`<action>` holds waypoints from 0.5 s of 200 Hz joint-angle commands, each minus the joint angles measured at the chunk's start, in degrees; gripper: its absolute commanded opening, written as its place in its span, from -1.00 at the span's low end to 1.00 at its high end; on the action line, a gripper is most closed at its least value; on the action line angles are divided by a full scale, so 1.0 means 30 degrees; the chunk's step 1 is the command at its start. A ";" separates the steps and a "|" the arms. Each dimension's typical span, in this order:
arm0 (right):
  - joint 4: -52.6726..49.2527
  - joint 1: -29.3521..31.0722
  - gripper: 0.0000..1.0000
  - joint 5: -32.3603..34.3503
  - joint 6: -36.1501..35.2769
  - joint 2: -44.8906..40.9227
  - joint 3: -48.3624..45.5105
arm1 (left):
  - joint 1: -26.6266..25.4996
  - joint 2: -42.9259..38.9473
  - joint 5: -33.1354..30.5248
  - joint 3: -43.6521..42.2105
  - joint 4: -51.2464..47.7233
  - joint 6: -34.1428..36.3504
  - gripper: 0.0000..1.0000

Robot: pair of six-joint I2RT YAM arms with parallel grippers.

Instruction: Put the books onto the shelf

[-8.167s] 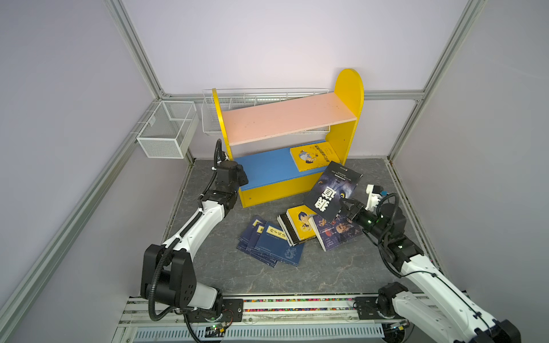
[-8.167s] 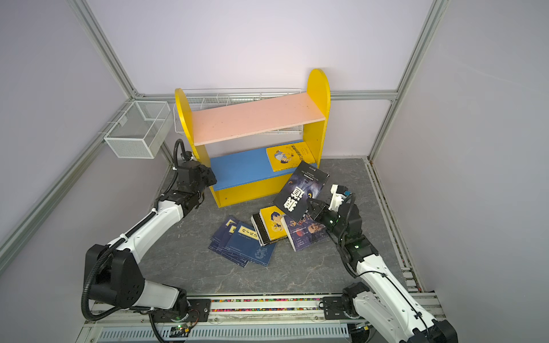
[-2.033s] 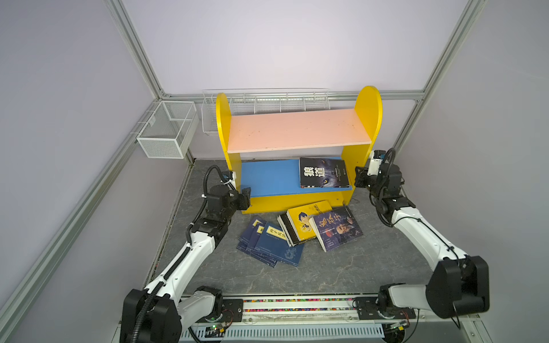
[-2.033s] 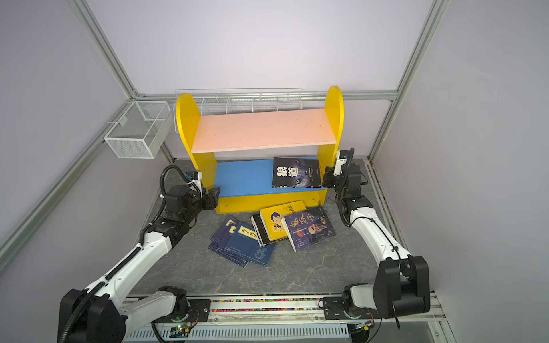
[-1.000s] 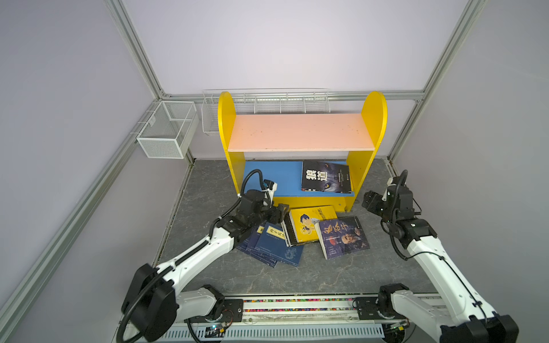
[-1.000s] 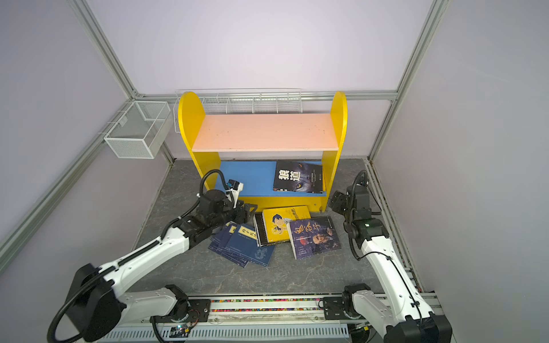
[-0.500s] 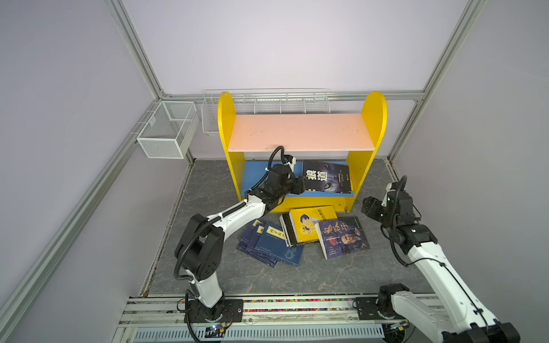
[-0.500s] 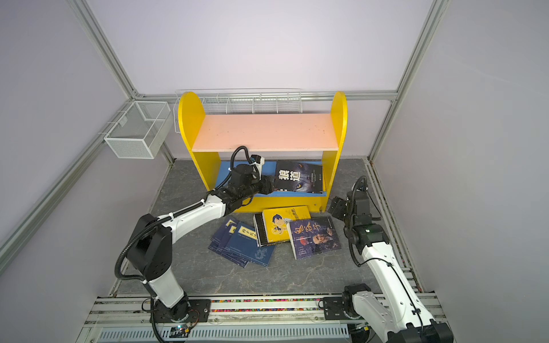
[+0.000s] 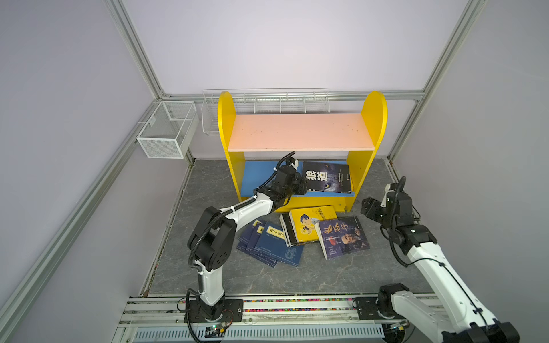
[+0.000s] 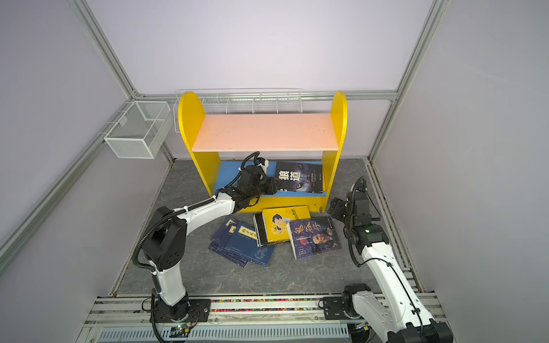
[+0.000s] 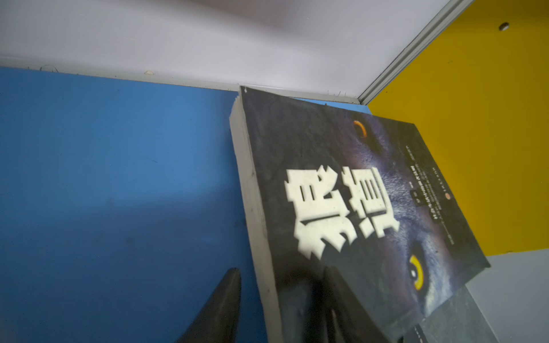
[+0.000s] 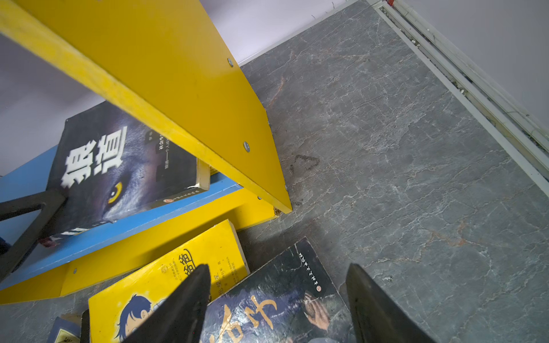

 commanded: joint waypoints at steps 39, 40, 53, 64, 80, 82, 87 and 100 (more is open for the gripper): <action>0.0089 -0.0030 0.50 -0.0011 -0.0353 -0.0832 -0.0671 | -0.0863 0.0369 -0.0573 0.0025 -0.0369 -0.1518 -0.62; 0.0089 -0.0031 0.50 -0.0006 -0.0354 -0.0846 -0.0672 | -0.0872 0.0373 -0.0616 0.0018 -0.0389 -0.1539 -0.62; 0.0060 -0.0019 0.50 -0.0145 -0.0404 -0.0825 -0.0625 | -0.1033 0.0448 -0.0941 0.0070 -0.0493 -0.1875 -0.71; 0.0005 -0.0018 0.50 -0.0199 -0.0521 -0.0861 -0.0562 | -0.1140 0.0564 -0.1148 0.0125 -0.0646 -0.2206 -0.79; -0.0026 -0.0018 0.50 -0.0267 -0.0681 -0.0891 -0.0474 | -0.1282 0.0698 -0.1478 0.0288 -0.0971 -0.2576 -0.92; -0.0027 -0.0029 0.50 -0.0288 -0.0722 -0.0927 -0.0469 | -0.1310 0.0729 -0.1530 0.0300 -0.0989 -0.2561 -0.94; -0.0006 -0.0017 0.51 -0.0336 -0.0799 -0.0976 -0.0456 | -0.1396 0.0756 -0.1598 0.0313 -0.1045 -0.2607 -0.96; 0.0043 -0.0018 0.50 -0.0666 -0.1001 -0.0978 -0.0381 | -0.1577 0.0817 -0.1824 0.0308 -0.1105 -0.2686 -1.00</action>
